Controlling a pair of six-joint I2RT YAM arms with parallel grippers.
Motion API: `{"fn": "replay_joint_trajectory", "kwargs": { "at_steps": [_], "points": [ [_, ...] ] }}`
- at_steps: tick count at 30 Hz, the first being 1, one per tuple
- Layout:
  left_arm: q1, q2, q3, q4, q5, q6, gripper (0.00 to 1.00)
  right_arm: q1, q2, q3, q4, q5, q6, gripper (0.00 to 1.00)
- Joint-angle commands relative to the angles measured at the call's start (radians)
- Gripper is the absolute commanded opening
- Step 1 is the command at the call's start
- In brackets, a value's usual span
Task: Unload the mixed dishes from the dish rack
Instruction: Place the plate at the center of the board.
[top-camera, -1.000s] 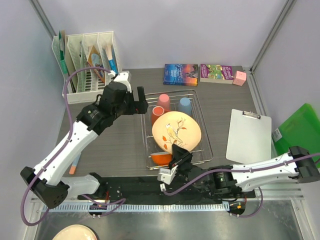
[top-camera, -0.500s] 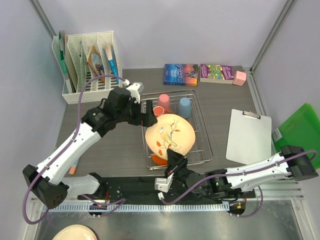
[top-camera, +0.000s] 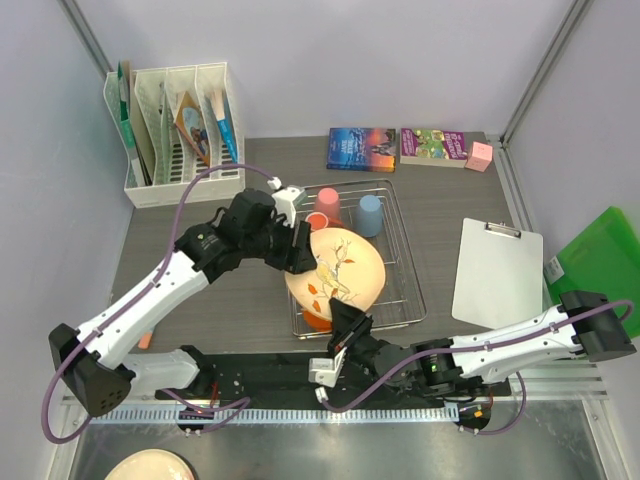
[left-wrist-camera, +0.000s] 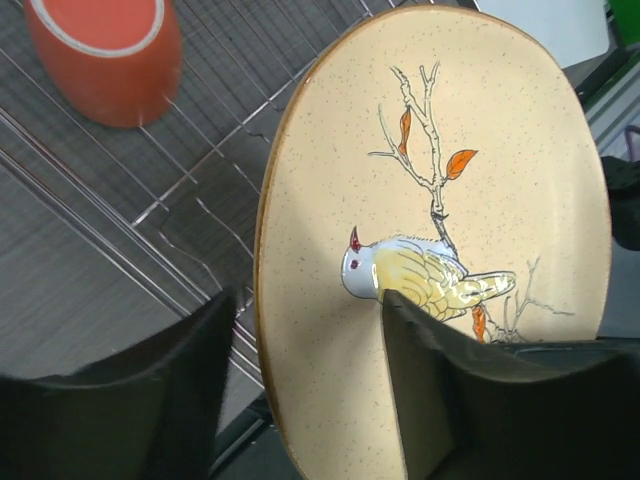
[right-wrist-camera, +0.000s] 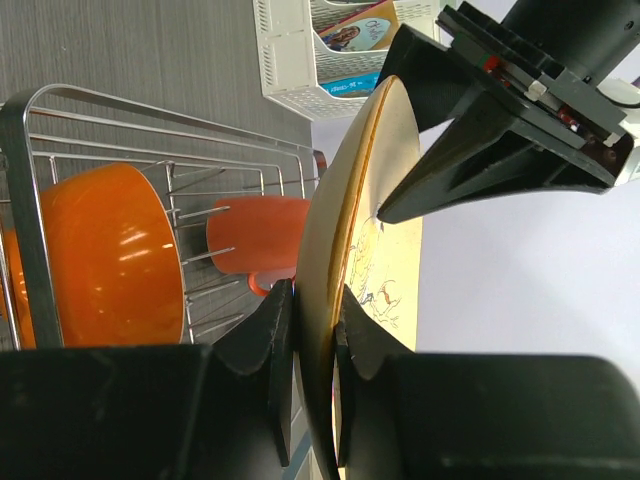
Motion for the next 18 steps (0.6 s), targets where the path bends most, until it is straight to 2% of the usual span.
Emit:
{"fn": "replay_joint_trajectory", "kwargs": {
  "at_steps": [1,2,5,6,11,14,18],
  "points": [
    [-0.004,-0.002,-0.015,0.012,0.054,0.023,0.47,0.006,-0.023,0.043,0.15,0.011,-0.078,0.01],
    [-0.003,0.0,-0.016,0.015,0.054,0.022,0.43,0.006,-0.021,0.043,0.153,0.011,-0.078,0.01],
    [-0.004,0.003,-0.015,0.023,0.041,0.022,0.17,0.006,-0.017,0.042,0.166,0.014,-0.078,0.01],
    [-0.003,0.003,-0.013,0.021,0.032,0.02,0.0,0.006,-0.017,0.042,0.169,0.015,-0.078,0.01],
    [-0.004,-0.011,-0.022,0.06,0.014,0.008,0.0,0.012,-0.006,0.04,0.196,0.029,-0.08,0.01],
    [-0.003,-0.026,-0.033,0.08,0.014,0.0,0.0,0.014,0.002,0.034,0.212,0.029,-0.077,0.07],
    [-0.003,-0.038,-0.053,0.113,0.032,-0.02,0.0,0.015,0.002,0.028,0.218,0.031,-0.078,0.03]
  ]
}}
